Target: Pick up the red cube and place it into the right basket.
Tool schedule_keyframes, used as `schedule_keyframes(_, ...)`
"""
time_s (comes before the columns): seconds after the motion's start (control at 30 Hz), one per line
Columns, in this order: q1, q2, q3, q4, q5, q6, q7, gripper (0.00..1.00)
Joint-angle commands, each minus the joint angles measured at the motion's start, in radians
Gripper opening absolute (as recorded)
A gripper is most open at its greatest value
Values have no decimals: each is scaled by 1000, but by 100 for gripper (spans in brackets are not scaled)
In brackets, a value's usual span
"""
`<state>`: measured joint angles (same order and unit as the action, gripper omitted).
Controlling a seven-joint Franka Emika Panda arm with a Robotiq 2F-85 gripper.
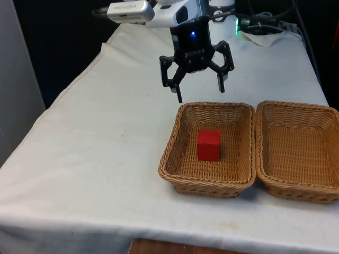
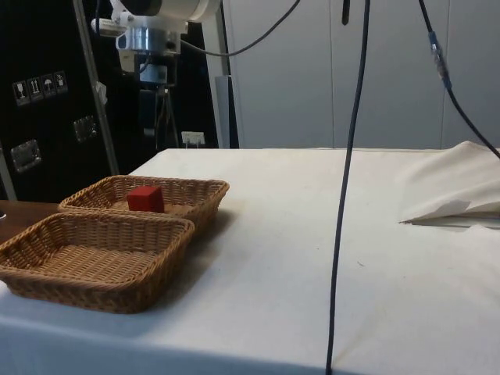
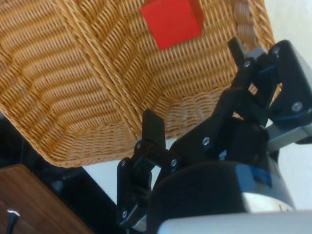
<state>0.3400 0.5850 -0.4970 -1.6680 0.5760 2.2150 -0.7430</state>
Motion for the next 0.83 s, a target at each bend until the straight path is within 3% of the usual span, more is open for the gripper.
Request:
schedule_keyframes(0.0, 13, -9, -11, -17, -17, 10, 12, 100)
schedule_keyframes(0.17, 17, -27, -11, -47, -66, 14, 35, 100)
schedule_keyframes(0.2, 5, -23, 0, -37, -57, 2, 26, 100)
schedule_keyframes(0.23, 19, -32, -11, -57, -84, 16, 43, 100)
schedule_keyframes(0.43, 23, -46, -12, -85, -144, 20, 74, 100)
schedule_keyframes(0.47, 9, -40, 0, -71, -128, 5, 62, 100)
schedule_keyframes(0.5, 23, -47, -12, -88, -154, 20, 80, 100)
schedule_keyframes(0.6, 24, -52, -11, -98, -179, 22, 97, 100)
schedule_keyframes(0.77, 24, -57, -7, -106, -205, 22, 126, 100)
schedule_keyframes(0.8, 14, -53, 0, -97, -196, 8, 115, 100)
